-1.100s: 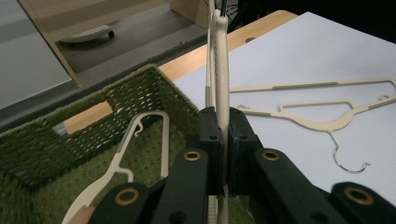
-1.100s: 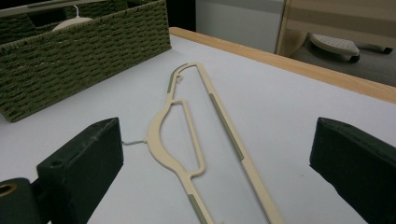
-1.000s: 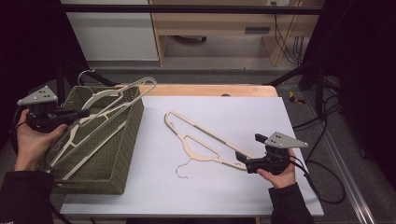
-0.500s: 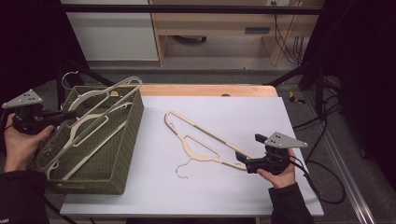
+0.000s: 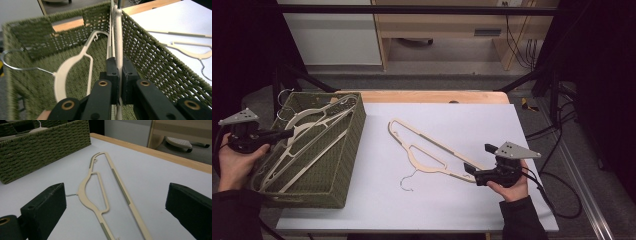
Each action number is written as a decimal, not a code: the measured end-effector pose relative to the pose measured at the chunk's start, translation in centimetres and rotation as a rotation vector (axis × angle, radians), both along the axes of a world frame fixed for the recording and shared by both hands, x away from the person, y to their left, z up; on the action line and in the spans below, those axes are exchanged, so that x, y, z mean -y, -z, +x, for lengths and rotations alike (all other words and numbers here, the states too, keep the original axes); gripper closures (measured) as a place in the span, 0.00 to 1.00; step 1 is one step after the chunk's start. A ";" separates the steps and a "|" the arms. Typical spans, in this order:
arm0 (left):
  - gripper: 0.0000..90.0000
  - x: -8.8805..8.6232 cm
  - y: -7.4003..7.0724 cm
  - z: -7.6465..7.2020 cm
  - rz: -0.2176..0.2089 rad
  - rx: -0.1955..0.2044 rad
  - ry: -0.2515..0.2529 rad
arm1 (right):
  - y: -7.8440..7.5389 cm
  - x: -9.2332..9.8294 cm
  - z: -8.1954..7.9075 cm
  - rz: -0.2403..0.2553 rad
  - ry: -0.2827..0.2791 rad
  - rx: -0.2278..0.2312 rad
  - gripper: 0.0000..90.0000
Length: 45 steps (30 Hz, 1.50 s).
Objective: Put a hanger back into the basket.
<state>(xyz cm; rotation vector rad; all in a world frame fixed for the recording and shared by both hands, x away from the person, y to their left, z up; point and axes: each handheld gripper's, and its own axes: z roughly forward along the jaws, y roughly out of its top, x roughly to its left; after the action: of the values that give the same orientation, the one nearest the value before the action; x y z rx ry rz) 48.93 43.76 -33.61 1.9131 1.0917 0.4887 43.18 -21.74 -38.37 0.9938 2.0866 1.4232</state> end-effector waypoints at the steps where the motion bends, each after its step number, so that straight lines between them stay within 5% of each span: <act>1: 0.96 0.1 0.3 0.0 0.002 -0.002 -0.004 | 0.0 0.0 0.0 0.000 0.000 -0.001 0.04; 7: 0.96 0.8 1.8 -0.1 -0.017 -0.035 -0.017 | 0.0 0.0 0.0 -0.001 -0.003 -0.004 0.04; 12: 0.95 1.2 2.8 0.5 -0.016 -0.100 -0.019 | 0.0 -0.1 0.0 0.001 -0.003 -0.006 0.04; 17: 0.94 0.8 3.6 0.8 -0.062 -0.150 -0.035 | 0.0 0.0 -0.1 0.004 -0.001 -0.003 0.05; 32: 0.90 -0.2 5.2 2.2 0.068 -0.203 -0.287 | 0.1 -0.2 0.0 0.003 -0.006 -0.007 0.05; 35: 0.81 -0.2 5.4 2.3 0.136 -0.229 -0.311 | 0.1 -0.2 0.0 0.001 -0.006 -0.008 0.05; 40: 0.70 -0.6 5.7 2.3 0.139 -0.246 -0.356 | 0.1 -0.2 0.1 0.000 -0.008 -0.008 0.05; 45: 0.57 -0.8 5.2 1.8 0.113 -0.199 -0.367 | 0.2 -0.3 0.1 -0.001 -0.009 -0.009 0.05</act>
<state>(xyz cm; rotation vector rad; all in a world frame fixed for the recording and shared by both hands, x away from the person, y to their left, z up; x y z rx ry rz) 50.70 44.51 -38.83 1.8936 1.5893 0.5796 43.33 -21.41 -38.59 0.9934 2.1005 1.4241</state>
